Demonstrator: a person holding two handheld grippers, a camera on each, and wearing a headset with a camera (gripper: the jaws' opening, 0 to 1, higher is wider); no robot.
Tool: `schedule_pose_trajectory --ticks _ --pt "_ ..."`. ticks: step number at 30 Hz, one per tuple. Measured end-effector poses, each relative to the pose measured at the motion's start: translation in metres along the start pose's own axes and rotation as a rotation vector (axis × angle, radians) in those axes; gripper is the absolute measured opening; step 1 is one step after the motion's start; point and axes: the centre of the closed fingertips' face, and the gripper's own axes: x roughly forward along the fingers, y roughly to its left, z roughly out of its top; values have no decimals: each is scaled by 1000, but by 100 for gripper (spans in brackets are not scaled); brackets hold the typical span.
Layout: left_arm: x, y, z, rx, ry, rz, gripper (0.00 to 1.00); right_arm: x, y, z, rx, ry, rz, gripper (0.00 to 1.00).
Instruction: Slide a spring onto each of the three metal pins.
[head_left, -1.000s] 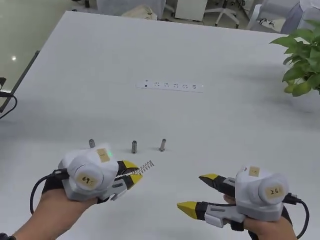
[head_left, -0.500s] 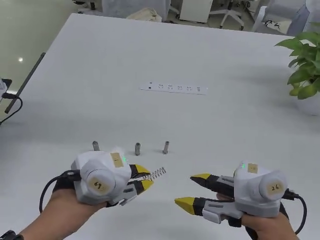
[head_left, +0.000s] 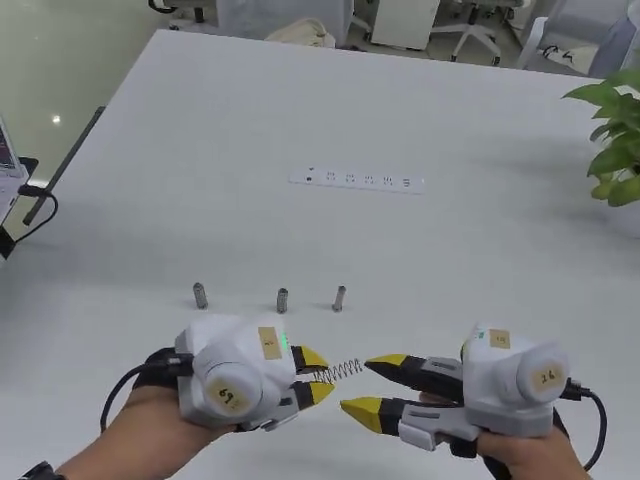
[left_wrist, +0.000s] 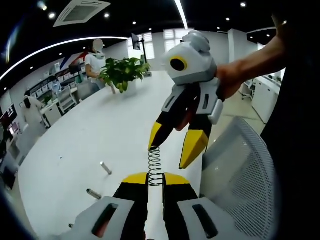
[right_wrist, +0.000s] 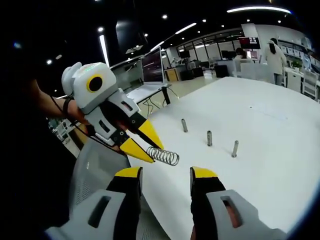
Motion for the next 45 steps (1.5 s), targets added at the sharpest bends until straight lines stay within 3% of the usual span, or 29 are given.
schedule_pose_trajectory --ticks 12,25,36,45 --pt "7 -12 -3 62 25 -41 2 -5 8 -3 10 -13 43 26" --pt "14 -15 -9 121 61 -57 2 -9 11 1 -4 -13 57 21" --pt "16 -13 -12 125 68 -53 2 -7 13 2 -19 2 67 19" --pt "20 -12 -11 98 52 -49 2 -2 18 10 -100 55 79 17"
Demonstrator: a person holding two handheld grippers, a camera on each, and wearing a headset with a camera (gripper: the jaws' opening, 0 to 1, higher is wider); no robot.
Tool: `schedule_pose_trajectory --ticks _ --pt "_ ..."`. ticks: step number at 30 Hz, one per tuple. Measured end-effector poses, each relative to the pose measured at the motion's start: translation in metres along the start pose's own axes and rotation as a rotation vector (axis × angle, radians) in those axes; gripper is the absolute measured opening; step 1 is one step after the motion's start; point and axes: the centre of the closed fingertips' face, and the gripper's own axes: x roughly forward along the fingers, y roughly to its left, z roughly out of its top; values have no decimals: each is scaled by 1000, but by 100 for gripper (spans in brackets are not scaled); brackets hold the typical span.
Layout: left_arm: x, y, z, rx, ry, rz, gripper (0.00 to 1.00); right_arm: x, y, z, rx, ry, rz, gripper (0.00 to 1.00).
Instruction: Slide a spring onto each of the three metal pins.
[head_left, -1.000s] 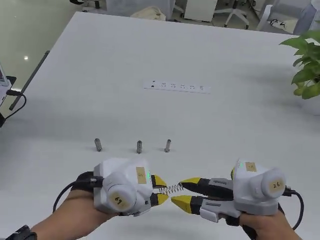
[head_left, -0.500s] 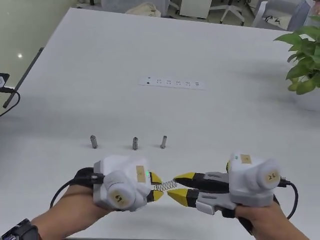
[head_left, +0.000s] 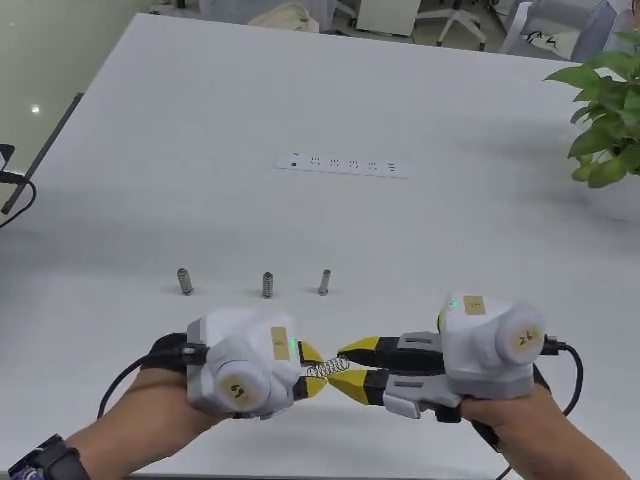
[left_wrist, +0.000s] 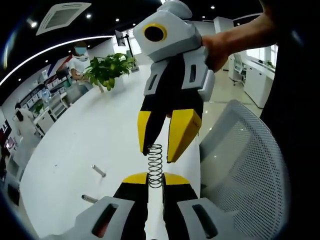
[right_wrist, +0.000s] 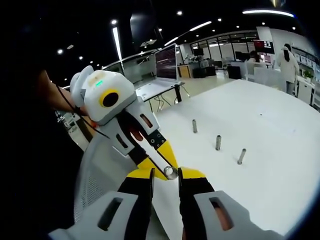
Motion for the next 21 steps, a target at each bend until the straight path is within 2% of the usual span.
schedule_pose_trajectory --ticks 10,12,15,21 --pt "4 0 5 -36 -31 -1 2 5 1 2 -70 53 12 16" --pt "3 -1 9 -54 -54 -10 2 3 -1 -2 -102 92 13 16" --pt "4 -1 9 -50 -53 -12 2 0 -3 -8 -155 157 21 19" --pt "4 -4 10 -43 -52 -25 2 -3 -3 -13 -254 240 43 18"
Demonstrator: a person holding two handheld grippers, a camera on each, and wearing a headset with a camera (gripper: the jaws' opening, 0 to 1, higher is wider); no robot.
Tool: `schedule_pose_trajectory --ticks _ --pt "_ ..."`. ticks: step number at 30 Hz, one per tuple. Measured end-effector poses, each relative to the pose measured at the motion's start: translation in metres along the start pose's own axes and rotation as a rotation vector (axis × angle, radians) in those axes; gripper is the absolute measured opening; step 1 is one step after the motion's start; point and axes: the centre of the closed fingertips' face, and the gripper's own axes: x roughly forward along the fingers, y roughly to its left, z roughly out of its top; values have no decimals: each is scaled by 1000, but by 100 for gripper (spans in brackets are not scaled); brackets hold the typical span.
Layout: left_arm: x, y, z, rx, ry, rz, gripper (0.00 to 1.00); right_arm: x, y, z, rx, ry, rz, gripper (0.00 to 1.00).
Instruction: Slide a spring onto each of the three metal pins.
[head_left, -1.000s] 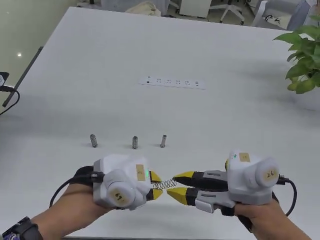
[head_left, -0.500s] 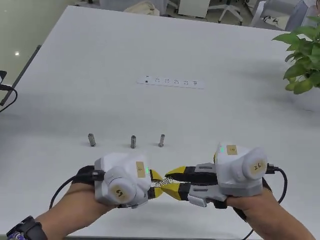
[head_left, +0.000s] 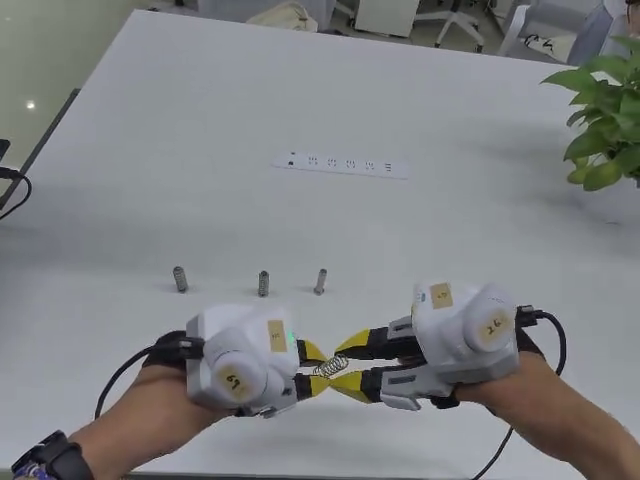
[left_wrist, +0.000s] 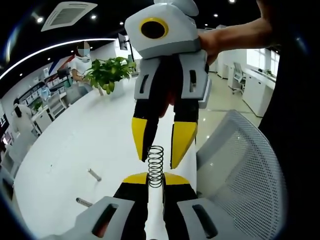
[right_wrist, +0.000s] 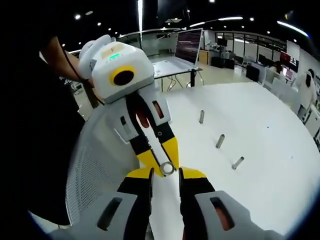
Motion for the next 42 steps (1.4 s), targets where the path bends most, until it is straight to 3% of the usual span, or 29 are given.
schedule_pose_trajectory --ticks 12,15,21,34,42 --pt "4 -13 -2 37 23 -40 2 10 9 -9 -149 121 64 18" --pt "4 -15 -5 44 30 -47 2 10 9 -9 -207 148 56 17" --pt "4 -17 -5 46 33 -51 2 13 15 -10 -257 173 84 13" --pt "6 -17 -7 37 23 -49 3 12 15 -13 -269 181 86 9" --pt "-3 0 -13 -42 16 -2 14 8 5 -15 -238 168 50 9"
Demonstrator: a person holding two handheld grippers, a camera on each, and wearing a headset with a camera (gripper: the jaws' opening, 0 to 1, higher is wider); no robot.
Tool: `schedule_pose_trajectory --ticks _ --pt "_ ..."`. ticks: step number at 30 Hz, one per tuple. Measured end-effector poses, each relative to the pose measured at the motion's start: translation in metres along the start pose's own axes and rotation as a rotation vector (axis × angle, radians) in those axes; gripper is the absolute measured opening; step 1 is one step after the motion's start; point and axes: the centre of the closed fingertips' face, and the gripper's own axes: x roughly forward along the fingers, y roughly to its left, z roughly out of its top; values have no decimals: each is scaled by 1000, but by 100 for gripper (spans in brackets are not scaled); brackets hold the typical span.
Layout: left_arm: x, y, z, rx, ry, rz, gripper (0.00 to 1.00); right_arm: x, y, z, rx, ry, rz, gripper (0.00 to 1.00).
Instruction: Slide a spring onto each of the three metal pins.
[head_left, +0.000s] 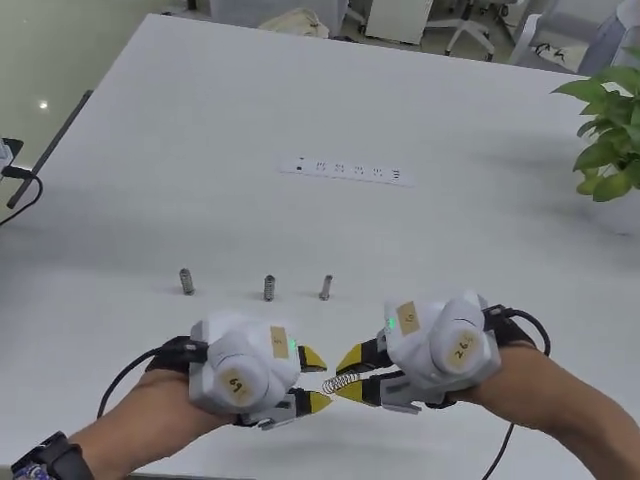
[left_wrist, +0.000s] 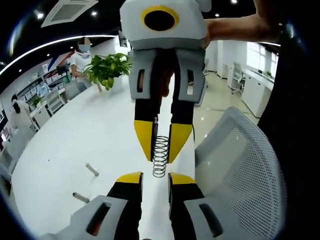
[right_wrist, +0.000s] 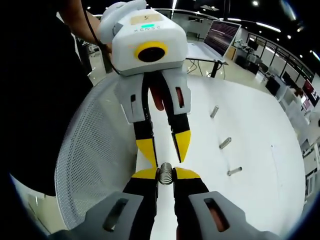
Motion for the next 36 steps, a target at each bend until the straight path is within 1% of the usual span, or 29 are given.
schedule_pose_trajectory --ticks 1,2,3,4,5,6,9,12,13,14,15,18,21,23,26,29,33,36 --pt "-2 2 -1 -13 -1 3 15 0 -1 -1 4 -1 -3 9" --pt "-4 7 -2 -27 -5 24 17 -1 -1 -2 8 -1 -4 9" --pt "-5 10 -2 -34 -8 35 20 -1 -2 -3 11 0 -4 9" --pt "-8 13 -4 -61 -13 44 21 -2 -2 -4 14 2 -7 9" --pt "-9 14 -4 -73 -18 46 21 -2 -3 -6 19 5 -8 9" --pt "-13 19 -5 -87 -27 66 21 -2 -3 -7 21 7 -9 9" --pt "-19 26 -7 -124 -41 95 21 -3 -5 -10 27 10 -12 9" --pt "-26 33 -7 -180 -72 125 23 -4 -8 -12 33 12 -18 9" --pt "-28 35 -8 -191 -76 132 24 -4 -8 -13 35 13 -19 9" --pt "-30 36 -10 -193 -72 137 25 -4 -9 -13 35 15 -21 9" --pt "-32 39 -13 -191 -66 154 27 -4 -10 -14 36 16 -21 9" --pt "-37 41 -15 -212 -76 167 26 -4 -12 -15 38 20 -25 9" --pt "-42 43 -19 -224 -71 184 27 -4 -15 -17 37 29 -31 9" --pt "-44 45 -21 -238 -75 193 28 -4 -15 -17 37 29 -31 9" --pt "-50 49 -24 -275 -89 219 29 -4 -18 -20 39 34 -32 9" --pt "-57 55 -30 -304 -92 251 32 -3 -23 -24 40 51 -40 9" --pt "-67 62 -38 -345 -100 287 36 -4 -28 -27 42 57 -43 9" --pt "-77 67 -47 -376 -99 322 39 -4 -34 -30 49 62 -48 9"
